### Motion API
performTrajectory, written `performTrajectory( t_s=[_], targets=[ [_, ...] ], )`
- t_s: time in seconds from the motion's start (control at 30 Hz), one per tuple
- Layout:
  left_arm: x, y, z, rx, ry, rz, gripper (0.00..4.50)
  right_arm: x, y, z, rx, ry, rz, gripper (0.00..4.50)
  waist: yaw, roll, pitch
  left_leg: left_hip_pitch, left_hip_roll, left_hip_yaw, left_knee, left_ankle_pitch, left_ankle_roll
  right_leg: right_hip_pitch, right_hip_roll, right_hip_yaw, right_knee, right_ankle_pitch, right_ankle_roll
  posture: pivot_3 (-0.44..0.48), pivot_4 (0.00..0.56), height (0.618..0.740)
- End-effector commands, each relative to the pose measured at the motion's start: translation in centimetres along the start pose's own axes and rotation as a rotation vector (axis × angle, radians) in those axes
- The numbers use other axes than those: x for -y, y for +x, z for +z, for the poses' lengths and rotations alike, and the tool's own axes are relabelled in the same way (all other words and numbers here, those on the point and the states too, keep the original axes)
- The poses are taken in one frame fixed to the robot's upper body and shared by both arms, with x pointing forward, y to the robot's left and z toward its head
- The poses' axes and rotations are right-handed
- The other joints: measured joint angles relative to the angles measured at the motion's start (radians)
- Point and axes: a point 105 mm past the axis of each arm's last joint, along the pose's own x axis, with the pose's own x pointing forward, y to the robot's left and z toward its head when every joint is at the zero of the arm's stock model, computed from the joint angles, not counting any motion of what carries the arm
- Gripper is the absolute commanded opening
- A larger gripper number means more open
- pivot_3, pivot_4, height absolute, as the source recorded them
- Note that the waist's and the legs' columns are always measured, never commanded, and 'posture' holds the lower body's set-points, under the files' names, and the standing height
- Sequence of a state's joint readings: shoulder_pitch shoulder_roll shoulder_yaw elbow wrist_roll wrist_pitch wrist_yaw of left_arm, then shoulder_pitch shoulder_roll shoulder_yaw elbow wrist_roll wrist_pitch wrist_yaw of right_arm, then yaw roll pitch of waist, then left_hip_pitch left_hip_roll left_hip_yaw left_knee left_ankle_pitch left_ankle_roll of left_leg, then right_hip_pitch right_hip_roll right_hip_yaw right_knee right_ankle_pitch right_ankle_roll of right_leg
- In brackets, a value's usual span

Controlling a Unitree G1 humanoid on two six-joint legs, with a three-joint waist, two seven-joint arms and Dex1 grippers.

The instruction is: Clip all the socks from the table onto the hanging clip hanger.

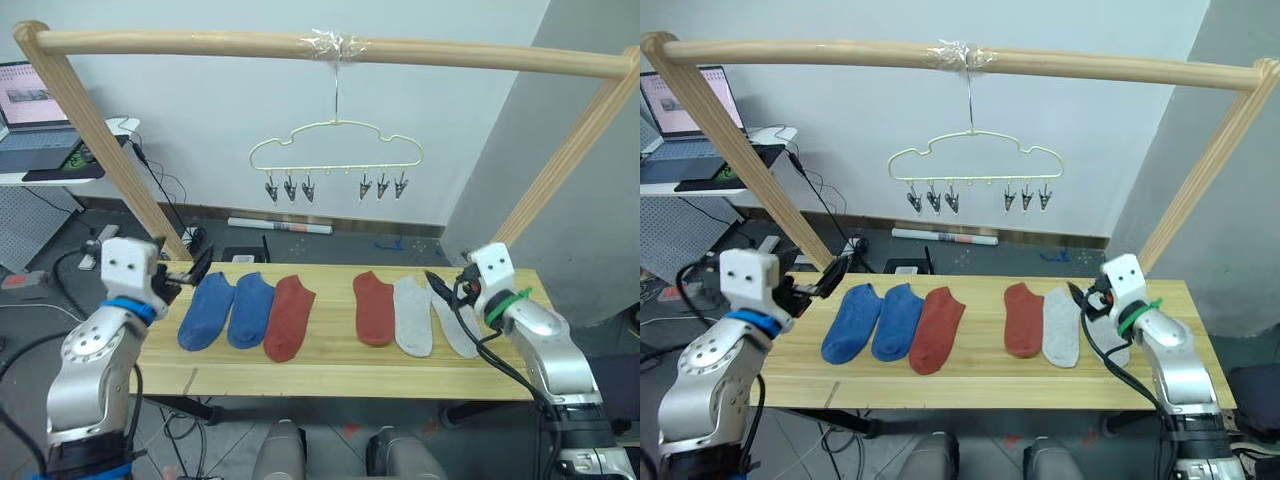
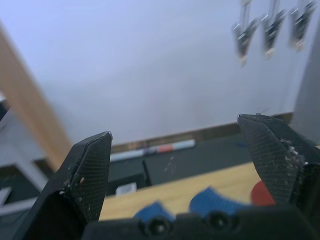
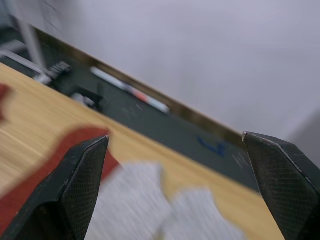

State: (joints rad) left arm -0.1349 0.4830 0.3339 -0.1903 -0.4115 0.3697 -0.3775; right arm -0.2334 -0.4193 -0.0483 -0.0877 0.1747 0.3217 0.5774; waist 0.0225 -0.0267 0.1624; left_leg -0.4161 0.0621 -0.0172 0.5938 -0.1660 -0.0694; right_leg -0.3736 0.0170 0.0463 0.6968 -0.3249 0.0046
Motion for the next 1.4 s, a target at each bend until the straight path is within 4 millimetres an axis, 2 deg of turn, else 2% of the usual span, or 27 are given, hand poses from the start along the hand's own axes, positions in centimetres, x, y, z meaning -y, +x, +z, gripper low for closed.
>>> performTrajectory(
  t_s=[0.03, 0.1, 0.2, 0.33, 0.47, 0.97, 1.4],
  targets=[
    [1.7, 1.6, 1.8, 0.072, -0.004, -0.048, 4.3, -1.6, 0.8, 5.5, 0.182, -0.045, 0.156, 4.5, 0.0, -0.001, 0.011, -0.001, 0.0, 0.0, 0.0, 0.0, 0.0, 0.0, 0.0, 0.0, 0.0, 0.001, 0.002, 0.091, 0.184, 0.74],
    [2.3, 2.4, 1.8, 0.084, -0.015, -0.059, 3.9, -2.2, 1.3, 7.3, 0.223, -0.039, 0.219, 4.5, -0.003, -0.003, 0.015, -0.001, 0.0, 0.001, 0.0, 0.0, 0.0, 0.0, 0.0, -0.001, -0.001, 0.002, 0.003, 0.08, 0.193, 0.74],
    [2.7, 3.8, 2.0, 0.094, -0.02, -0.051, 2.99, -3.2, 2.0, 9.4, 0.277, -0.048, 0.293, 4.5, -0.003, -0.004, 0.024, -0.002, 0.0, -0.001, 0.0, -0.001, -0.001, -0.001, 0.0, -0.001, -0.002, 0.002, 0.004, 0.073, 0.201, 0.74],
    [3.5, 5.4, 2.4, 0.12, -0.024, -0.053, 2.99, -4.6, 2.5, 11.4, 0.324, -0.05, 0.362, 4.5, -0.003, -0.005, 0.038, -0.004, 0.0, -0.005, -0.001, -0.002, -0.002, -0.001, 0.0, -0.004, -0.002, 0.002, 0.004, 0.07, 0.213, 0.74],
    [4.3, 6.8, 2.6, 0.142, -0.028, -0.053, 2.99, -5.6, 3.0, 12.5, 0.351, -0.034, 0.412, 4.5, -0.003, -0.005, 0.044, -0.006, 0.0, -0.006, -0.001, -0.002, -0.002, -0.002, 0.0, -0.005, -0.002, 0.002, 0.004, 0.061, 0.223, 0.74],
    [5.8, 9.7, 3.5, 0.209, -0.051, -0.05, 2.99, -7.4, 3.1, 14.4, 0.399, -0.05, 0.47, 4.5, -0.01, -0.005, 0.063, -0.01, 0.0, -0.007, 0.0, -0.002, -0.003, -0.005, 0.0, -0.006, -0.002, 0.002, 0.004, 0.035, 0.232, 0.74],
    [5.8, 11.0, 4.5, 0.26, -0.046, -0.023, 2.99, -7.4, 2.8, 15.1, 0.409, -0.071, 0.46, 4.5, -0.024, -0.005, 0.063, -0.013, 0.0, -0.007, 0.0, -0.002, -0.003, -0.007, 0.0, -0.007, -0.001, 0.003, 0.003, 0.01, 0.228, 0.74]
  ],
)
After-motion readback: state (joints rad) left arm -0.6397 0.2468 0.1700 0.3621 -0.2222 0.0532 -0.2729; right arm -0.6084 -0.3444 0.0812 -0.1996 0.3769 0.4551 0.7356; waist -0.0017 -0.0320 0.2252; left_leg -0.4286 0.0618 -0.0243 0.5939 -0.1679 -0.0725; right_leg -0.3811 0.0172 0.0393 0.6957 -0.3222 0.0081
